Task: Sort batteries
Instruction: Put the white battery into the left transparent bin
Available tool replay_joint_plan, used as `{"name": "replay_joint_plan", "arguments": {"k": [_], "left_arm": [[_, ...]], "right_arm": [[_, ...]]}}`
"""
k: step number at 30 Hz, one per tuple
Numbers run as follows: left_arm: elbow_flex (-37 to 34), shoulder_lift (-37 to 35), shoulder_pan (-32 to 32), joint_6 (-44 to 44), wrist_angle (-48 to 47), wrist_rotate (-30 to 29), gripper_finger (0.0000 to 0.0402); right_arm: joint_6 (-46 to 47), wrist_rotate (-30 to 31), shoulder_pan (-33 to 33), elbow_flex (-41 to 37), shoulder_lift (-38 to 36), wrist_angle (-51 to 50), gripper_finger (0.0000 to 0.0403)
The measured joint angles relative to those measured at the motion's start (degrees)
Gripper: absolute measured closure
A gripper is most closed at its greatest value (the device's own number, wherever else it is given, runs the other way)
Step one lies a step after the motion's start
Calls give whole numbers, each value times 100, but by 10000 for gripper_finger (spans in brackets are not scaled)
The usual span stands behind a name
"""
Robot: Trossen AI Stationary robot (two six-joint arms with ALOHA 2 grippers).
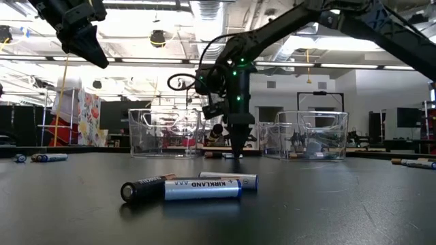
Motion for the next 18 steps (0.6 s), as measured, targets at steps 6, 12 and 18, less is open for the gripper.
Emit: {"name": "replay_joint_plan", "arguments": {"k": [6,12,18], "left_arm": [[0,1,0,14,0,-2,286],[0,1,0,2,-2,-4,286],[0,-1,2,-2,-4,-4,286]], "right_arm": [[-40,-92,9,16,0,20,210],[-98,-471,39,34,131,-244,275],[-75,-143,171,26,140,-240,315]]}}
